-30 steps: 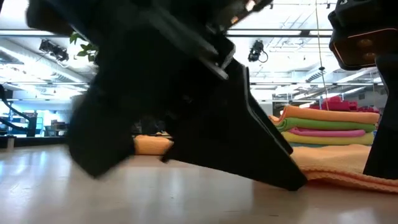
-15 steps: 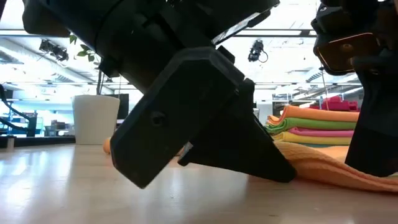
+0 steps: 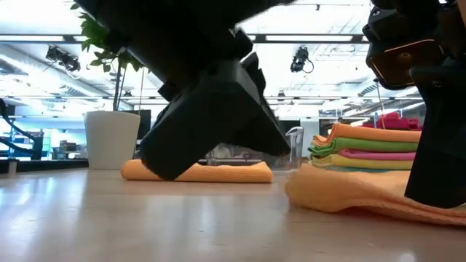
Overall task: Fold microfiber towels
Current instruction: Fold the bottom orange towel
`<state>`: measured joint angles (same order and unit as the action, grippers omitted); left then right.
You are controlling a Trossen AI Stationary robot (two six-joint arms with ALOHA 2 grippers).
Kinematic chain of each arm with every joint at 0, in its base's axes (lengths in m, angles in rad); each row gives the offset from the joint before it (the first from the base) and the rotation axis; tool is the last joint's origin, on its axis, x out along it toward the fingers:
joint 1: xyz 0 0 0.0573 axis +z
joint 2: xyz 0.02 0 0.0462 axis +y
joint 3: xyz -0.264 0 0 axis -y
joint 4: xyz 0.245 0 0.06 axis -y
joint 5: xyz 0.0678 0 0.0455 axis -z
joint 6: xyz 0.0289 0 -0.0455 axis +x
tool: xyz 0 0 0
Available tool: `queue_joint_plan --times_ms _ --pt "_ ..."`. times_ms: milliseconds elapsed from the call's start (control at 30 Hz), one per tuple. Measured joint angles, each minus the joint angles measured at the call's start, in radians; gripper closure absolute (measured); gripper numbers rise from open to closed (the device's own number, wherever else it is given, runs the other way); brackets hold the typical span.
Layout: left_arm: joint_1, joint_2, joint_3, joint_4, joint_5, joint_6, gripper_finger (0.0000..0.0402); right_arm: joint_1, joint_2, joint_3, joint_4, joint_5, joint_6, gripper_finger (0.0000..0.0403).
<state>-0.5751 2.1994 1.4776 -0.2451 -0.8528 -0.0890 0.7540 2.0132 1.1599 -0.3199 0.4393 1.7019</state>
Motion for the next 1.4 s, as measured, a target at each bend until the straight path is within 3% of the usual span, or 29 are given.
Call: queue_joint_plan --times_ms 133,200,333,467,567,700,967,1067,1233,1400 --pt "0.003 -0.001 0.007 -0.107 0.025 -0.144 0.0346 0.001 0.0 0.0 -0.001 0.0 0.0 0.04" --pt "0.021 -0.001 0.006 -0.161 0.174 -0.313 0.0354 0.006 0.0 0.0 -0.003 -0.001 0.0 0.04" --pt "0.059 -0.026 -0.022 -0.115 0.484 -0.587 0.0367 0.01 -0.001 0.0 -0.004 -0.004 0.0 0.04" --pt "0.044 -0.072 -0.062 -0.063 0.542 -0.701 0.0373 0.014 -0.001 0.0 -0.004 0.0 0.0 0.04" --pt "0.036 -0.131 -0.092 -0.044 0.571 -0.782 0.036 0.016 -0.001 0.0 -0.003 0.005 0.0 0.04" --pt "0.048 -0.186 -0.188 0.097 0.609 -0.885 0.0317 0.024 0.0 -0.001 -0.003 0.016 0.0 0.04" --pt "0.072 -0.243 -0.543 0.772 0.64 -1.116 0.0203 0.051 0.0 -0.001 -0.005 0.025 -0.003 0.04" --pt "0.086 -0.243 -0.632 0.883 0.573 -1.136 0.0165 0.062 0.0 -0.001 -0.003 0.024 -0.003 0.04" --pt "0.096 -0.22 -0.63 0.935 0.563 -1.14 0.0127 0.064 0.0 -0.002 0.002 0.024 -0.008 0.04" --pt "0.109 -0.146 -0.532 0.94 0.587 -1.161 0.0125 0.058 0.0 -0.002 0.007 0.022 -0.027 0.04"
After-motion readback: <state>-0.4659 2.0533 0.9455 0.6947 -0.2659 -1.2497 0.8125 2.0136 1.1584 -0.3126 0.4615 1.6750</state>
